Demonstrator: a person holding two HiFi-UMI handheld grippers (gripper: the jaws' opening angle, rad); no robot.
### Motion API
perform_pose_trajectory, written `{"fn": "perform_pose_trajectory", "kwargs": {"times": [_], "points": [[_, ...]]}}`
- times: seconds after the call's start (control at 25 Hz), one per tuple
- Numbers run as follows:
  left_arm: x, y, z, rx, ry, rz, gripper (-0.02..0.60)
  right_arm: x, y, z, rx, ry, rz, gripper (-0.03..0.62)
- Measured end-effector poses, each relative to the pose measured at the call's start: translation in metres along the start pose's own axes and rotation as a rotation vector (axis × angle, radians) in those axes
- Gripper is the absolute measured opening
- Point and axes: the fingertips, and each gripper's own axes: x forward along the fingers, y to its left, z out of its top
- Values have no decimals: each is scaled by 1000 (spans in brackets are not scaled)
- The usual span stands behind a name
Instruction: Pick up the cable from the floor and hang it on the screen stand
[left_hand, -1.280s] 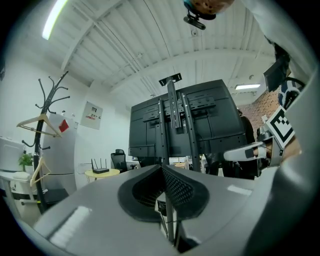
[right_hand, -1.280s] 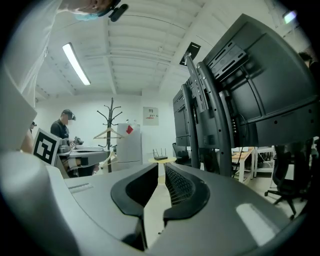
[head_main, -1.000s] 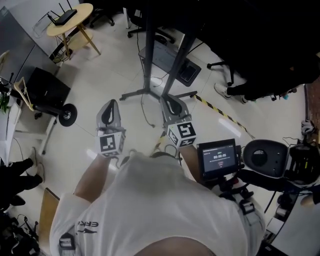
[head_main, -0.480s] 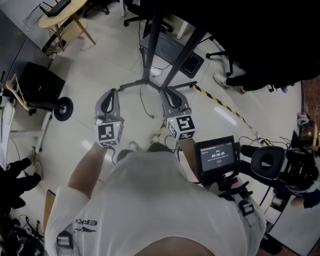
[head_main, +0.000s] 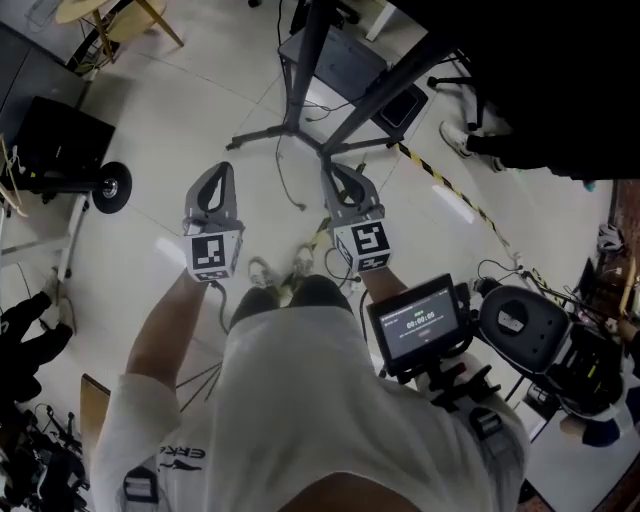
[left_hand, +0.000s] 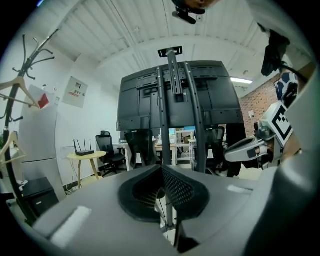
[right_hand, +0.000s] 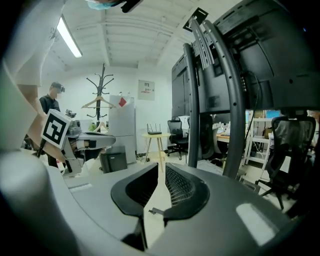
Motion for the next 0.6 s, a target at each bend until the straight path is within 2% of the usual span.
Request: {"fn": "perform_pose_trajectory", "kwargs": {"times": [0.32,0.6], "points": [[50,-10,-147,31,61,-25,2,59,-12,-154,8,95,39,52],[119,-18,-296,63,58,-46,2,123,-29,-293,22,75,31,54]]}}
